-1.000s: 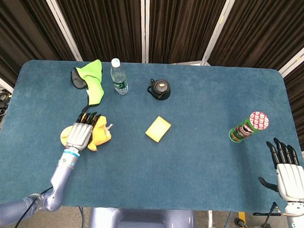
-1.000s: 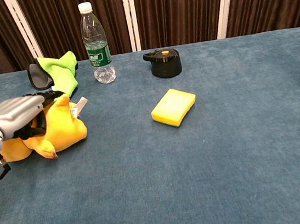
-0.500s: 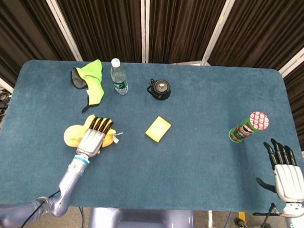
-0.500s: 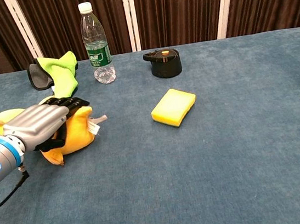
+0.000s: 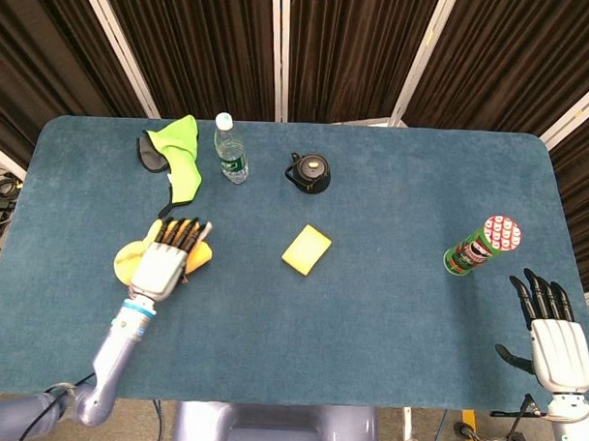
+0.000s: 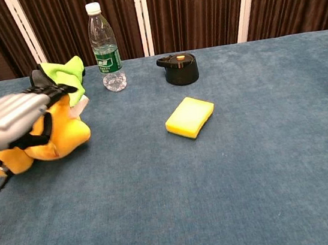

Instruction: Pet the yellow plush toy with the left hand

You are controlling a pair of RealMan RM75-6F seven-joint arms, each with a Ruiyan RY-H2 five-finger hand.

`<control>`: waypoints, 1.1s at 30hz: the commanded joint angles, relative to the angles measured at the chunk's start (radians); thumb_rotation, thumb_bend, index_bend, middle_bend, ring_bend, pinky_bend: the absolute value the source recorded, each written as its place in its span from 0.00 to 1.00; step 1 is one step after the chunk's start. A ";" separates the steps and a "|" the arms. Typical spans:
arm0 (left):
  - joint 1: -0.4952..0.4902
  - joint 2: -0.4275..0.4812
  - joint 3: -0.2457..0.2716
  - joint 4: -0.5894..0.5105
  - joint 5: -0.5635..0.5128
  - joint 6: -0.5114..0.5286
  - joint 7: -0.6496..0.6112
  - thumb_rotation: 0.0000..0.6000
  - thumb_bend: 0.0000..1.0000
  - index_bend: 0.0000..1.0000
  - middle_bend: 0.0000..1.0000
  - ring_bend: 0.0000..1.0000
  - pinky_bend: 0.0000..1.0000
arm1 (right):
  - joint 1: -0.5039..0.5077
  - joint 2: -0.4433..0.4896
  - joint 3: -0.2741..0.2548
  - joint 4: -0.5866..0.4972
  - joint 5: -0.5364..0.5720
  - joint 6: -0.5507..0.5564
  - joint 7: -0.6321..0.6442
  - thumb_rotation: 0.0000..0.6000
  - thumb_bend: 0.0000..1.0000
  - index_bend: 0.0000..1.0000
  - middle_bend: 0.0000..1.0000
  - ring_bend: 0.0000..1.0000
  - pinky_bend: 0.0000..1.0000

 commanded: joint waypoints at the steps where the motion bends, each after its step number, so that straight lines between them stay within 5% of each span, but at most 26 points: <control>1: 0.010 0.017 -0.006 0.015 -0.013 -0.004 -0.024 1.00 1.00 0.00 0.00 0.00 0.00 | 0.001 -0.002 -0.001 0.000 -0.002 -0.001 -0.004 1.00 0.02 0.00 0.00 0.00 0.00; 19: -0.008 -0.059 0.006 0.149 -0.070 -0.097 -0.006 1.00 1.00 0.00 0.00 0.00 0.00 | 0.004 -0.006 -0.003 -0.001 0.001 -0.011 -0.011 1.00 0.02 0.00 0.00 0.00 0.00; 33: -0.025 -0.089 0.008 0.083 -0.015 -0.043 0.056 1.00 1.00 0.00 0.00 0.00 0.00 | 0.002 -0.003 -0.004 -0.002 0.001 -0.009 -0.007 1.00 0.02 0.00 0.00 0.00 0.00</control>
